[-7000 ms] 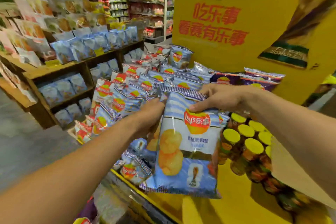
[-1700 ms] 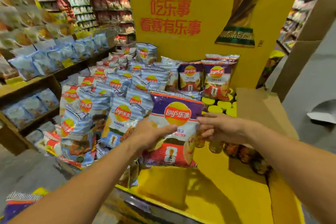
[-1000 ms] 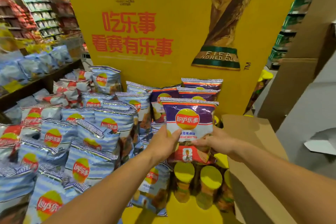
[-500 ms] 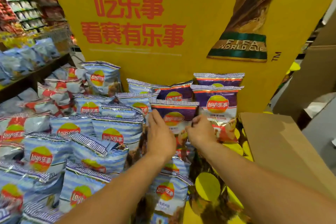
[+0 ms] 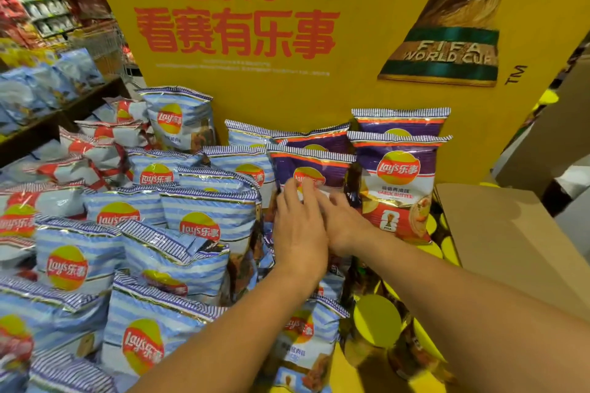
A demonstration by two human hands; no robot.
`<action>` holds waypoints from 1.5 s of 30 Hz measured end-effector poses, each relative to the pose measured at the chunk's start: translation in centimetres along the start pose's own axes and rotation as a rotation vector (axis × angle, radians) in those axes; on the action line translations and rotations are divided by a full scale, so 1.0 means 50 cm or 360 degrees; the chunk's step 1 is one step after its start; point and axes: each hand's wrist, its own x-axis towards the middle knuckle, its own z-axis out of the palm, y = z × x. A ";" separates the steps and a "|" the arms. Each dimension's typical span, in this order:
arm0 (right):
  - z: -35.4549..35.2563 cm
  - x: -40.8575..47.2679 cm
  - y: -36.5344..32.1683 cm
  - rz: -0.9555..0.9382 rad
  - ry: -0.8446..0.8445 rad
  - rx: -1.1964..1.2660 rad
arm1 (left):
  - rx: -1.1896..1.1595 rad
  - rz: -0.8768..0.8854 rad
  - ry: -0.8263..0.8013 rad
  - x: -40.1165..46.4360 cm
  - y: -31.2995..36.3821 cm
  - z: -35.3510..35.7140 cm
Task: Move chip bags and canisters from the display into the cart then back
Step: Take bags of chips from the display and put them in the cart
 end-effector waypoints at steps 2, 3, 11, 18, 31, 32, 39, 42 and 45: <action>-0.002 -0.017 0.004 -0.0044 0.0002 0.0127 | 0.0120 0.0034 -0.0215 -0.001 -0.016 0.010; -0.006 -0.026 0.010 -0.0063 0.0006 0.0161 | 0.0152 0.0021 -0.0392 0.007 -0.024 0.014; -0.060 -0.106 0.019 -0.0052 -0.0108 0.0220 | -0.0052 0.0031 -0.0792 0.009 -0.003 -0.056; -0.103 -0.189 -0.061 -0.0194 -0.0235 0.0506 | -0.0274 -0.0093 -0.0593 -0.095 -0.006 -0.154; -0.045 -0.337 -0.337 -0.0531 -0.0587 0.0605 | -0.0449 -0.0592 -0.0230 -0.362 -0.159 -0.421; -0.031 -0.353 -0.366 -0.0562 -0.0637 0.0596 | -0.0439 -0.0641 -0.0197 -0.390 -0.177 -0.441; 0.072 -0.472 -0.540 -0.0813 -0.0844 0.0496 | -0.0197 -0.0844 0.0034 -0.587 -0.274 -0.564; 0.132 -0.541 -0.604 -0.0887 -0.0929 0.0506 | -0.0144 -0.0907 0.0061 -0.686 -0.317 -0.610; 0.203 -0.611 -0.670 -0.0920 -0.1058 0.0526 | -0.0193 -0.1016 0.0067 -0.806 -0.357 -0.657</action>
